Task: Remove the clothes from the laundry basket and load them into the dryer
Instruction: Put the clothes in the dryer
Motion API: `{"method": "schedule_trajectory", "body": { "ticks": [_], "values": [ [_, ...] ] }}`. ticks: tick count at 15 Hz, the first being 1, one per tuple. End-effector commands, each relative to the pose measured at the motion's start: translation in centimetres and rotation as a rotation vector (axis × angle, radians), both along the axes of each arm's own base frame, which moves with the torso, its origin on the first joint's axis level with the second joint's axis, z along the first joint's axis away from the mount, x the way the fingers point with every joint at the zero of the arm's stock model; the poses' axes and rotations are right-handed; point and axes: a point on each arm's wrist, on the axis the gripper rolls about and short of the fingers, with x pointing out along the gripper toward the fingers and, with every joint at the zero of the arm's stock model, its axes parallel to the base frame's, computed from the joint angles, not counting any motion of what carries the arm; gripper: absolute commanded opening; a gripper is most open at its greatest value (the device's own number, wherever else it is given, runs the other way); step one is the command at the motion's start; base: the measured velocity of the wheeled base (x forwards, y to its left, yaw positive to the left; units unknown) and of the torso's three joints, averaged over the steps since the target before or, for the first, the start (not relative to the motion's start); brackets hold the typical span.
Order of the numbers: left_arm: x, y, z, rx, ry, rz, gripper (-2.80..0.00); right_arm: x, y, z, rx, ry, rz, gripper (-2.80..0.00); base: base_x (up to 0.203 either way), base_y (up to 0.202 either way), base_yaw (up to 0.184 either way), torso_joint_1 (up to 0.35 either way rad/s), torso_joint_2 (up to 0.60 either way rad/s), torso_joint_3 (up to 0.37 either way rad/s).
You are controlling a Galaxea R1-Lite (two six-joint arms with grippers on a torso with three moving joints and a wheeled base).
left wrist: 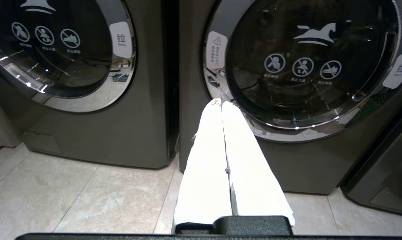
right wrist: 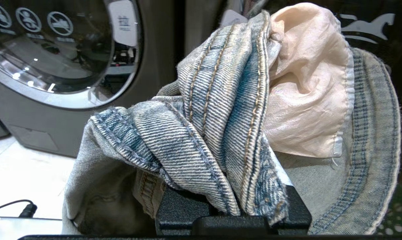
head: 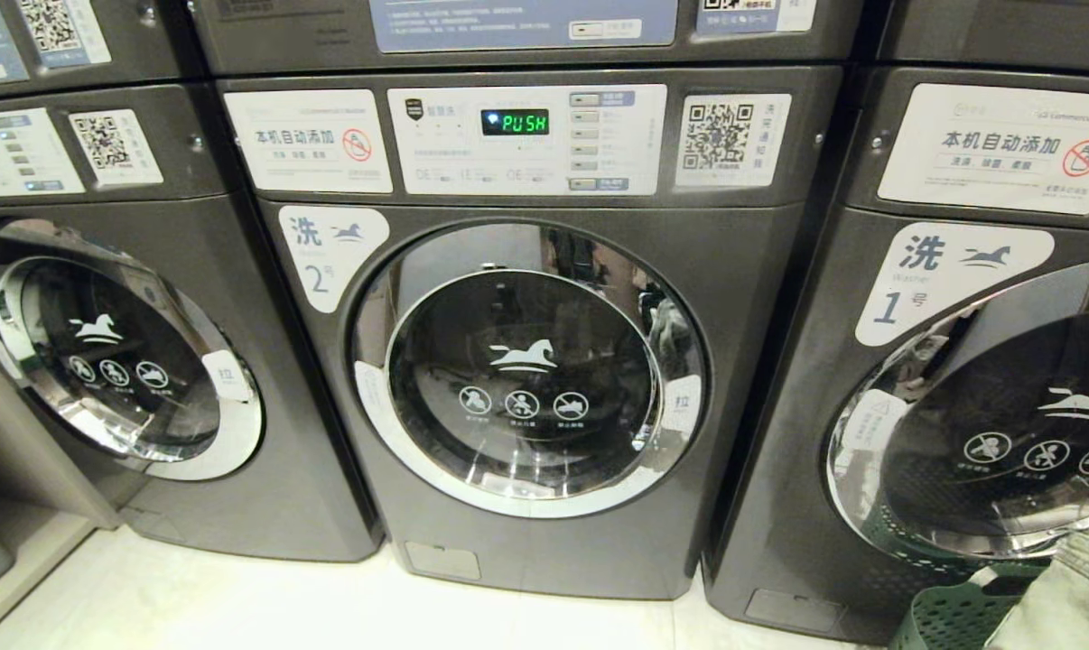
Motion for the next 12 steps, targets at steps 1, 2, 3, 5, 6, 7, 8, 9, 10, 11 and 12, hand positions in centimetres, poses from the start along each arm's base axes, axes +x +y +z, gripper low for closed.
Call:
{"method": "schedule_trajectory", "body": {
  "ticks": [1,2,3,5,6,7,8,9,10,11,12],
  "values": [
    [0.22,0.0,-0.8,-0.001,0.026,0.001,-2.8,0.01,0.0,0.0,-0.001,0.001,0.001,-2.8,0.0,0.193,-0.002,0.002,0.0,0.002],
    [0.22,0.0,-0.8,-0.001,0.026,0.001,-2.8,0.01,0.0,0.0,-0.001,0.001,0.001,-2.8,0.0,0.198,0.0,0.002,0.0,0.005],
    [0.22,0.0,-0.8,-0.001,0.026,0.001,-2.8,0.01,0.0,0.0,-0.001,0.001,0.001,-2.8,0.0,0.195,-0.006,0.01,0.01,0.006],
    [0.22,0.0,-0.81,-0.001,0.027,0.001,-2.8,0.01,0.0,-0.01,-0.002,0.002,0.002,-2.8,0.0,0.196,-0.003,0.002,0.0,0.003],
    [0.22,0.0,-0.8,-0.001,0.026,0.001,-2.8,0.01,0.0,0.0,-0.004,0.001,0.002,-2.8,0.0,0.196,-0.002,0.001,0.0,0.002],
    [0.22,0.0,-0.8,-0.001,0.026,0.001,-2.8,0.01,0.0,-0.01,-0.004,0.002,0.002,-2.8,0.0,0.194,-0.004,0.007,0.0,0.002],
    [0.22,0.0,-0.8,-0.001,0.026,0.001,-2.8,0.01,0.0,-0.01,-0.004,0.002,0.002,-2.8,0.0,0.193,-0.003,0.002,0.0,0.002],
    [0.22,0.0,-0.8,-0.001,0.026,0.001,-2.8,0.01,0.0,0.0,-0.004,0.001,0.002,-2.8,0.0,0.198,-0.002,-0.002,0.01,0.006],
    [0.22,0.0,-0.8,-0.001,0.026,0.001,-2.8,0.01,0.0,-0.01,-0.004,0.002,0.002,-2.8,0.0,0.194,-0.004,-0.002,0.0,0.0],
    [0.22,0.0,-0.8,-0.001,0.026,0.001,-2.8,0.01,0.0,0.0,-0.004,0.001,0.002,-2.8,0.0,0.198,0.0,0.0,0.0,0.001],
    [0.22,0.0,-0.8,-0.001,0.026,0.001,-2.8,0.01,0.0,-0.01,-0.004,0.002,0.002,-2.8,0.0,0.194,-0.003,0.0,0.0,0.002]
  ]
}}
